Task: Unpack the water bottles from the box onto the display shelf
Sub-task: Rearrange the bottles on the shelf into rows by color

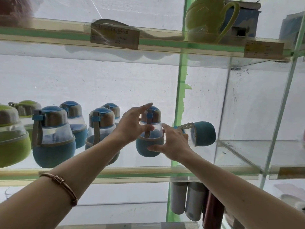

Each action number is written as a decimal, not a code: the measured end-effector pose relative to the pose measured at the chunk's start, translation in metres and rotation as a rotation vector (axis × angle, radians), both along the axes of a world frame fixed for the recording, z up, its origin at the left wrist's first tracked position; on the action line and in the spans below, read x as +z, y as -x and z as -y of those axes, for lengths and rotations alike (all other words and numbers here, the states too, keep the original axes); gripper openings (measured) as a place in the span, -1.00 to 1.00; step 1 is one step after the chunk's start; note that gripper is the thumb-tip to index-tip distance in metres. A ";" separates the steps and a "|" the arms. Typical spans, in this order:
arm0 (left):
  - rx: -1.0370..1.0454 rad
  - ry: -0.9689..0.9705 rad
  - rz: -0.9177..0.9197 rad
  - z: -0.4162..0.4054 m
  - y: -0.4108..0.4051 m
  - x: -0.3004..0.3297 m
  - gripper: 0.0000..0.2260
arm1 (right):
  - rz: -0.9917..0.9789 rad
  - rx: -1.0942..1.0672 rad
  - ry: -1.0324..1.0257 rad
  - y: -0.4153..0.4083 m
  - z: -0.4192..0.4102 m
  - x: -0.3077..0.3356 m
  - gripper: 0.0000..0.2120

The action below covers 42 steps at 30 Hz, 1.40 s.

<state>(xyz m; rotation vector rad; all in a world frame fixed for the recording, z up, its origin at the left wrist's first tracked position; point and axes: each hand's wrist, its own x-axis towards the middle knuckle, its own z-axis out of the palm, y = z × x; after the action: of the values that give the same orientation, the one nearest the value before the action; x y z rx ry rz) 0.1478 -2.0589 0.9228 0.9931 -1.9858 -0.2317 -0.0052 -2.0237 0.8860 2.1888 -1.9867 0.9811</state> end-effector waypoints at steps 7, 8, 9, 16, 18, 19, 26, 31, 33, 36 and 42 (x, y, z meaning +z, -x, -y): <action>0.107 0.002 0.074 0.022 0.006 0.004 -0.36 | -0.207 -0.097 -0.025 -0.007 0.026 0.006 -0.35; 0.113 0.004 0.069 0.025 0.007 0.004 -0.37 | -0.217 -0.097 -0.026 -0.007 0.030 0.007 -0.36; 0.117 0.004 0.070 0.028 0.008 0.004 -0.37 | -0.230 -0.098 -0.029 -0.007 0.032 0.007 -0.37; 0.096 0.021 0.071 0.037 0.009 0.004 -0.36 | -0.324 -0.107 -0.031 -0.003 0.043 0.010 -0.36; 0.094 0.021 0.063 0.036 0.010 0.003 -0.35 | -0.320 -0.101 -0.037 -0.002 0.043 0.009 -0.36; 0.094 0.021 0.055 0.035 0.010 0.002 -0.36 | -0.321 -0.101 -0.041 -0.001 0.043 0.009 -0.35; 0.128 -0.008 0.182 0.025 0.010 0.004 -0.29 | -0.326 -0.068 -0.037 0.002 0.019 0.012 -0.38; 0.302 0.228 0.292 0.012 0.015 0.004 -0.37 | -0.360 -0.071 -0.023 0.027 -0.013 0.034 -0.28; 0.230 0.353 0.272 0.003 0.023 0.000 -0.47 | -0.355 -0.067 -0.023 0.038 -0.024 0.042 -0.24; 0.123 0.518 0.303 -0.004 0.037 -0.002 -0.61 | -0.329 -0.088 -0.029 0.057 -0.037 0.049 -0.22; -0.017 0.384 0.340 -0.007 0.072 0.000 -0.59 | -0.316 -0.118 -0.067 0.090 -0.050 0.049 -0.19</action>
<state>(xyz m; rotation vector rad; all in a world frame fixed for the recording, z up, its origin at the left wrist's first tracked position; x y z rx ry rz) 0.0756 -2.0517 0.9228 0.8028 -2.2322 0.3212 -0.0952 -1.9733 0.9348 2.0733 -1.9941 0.5237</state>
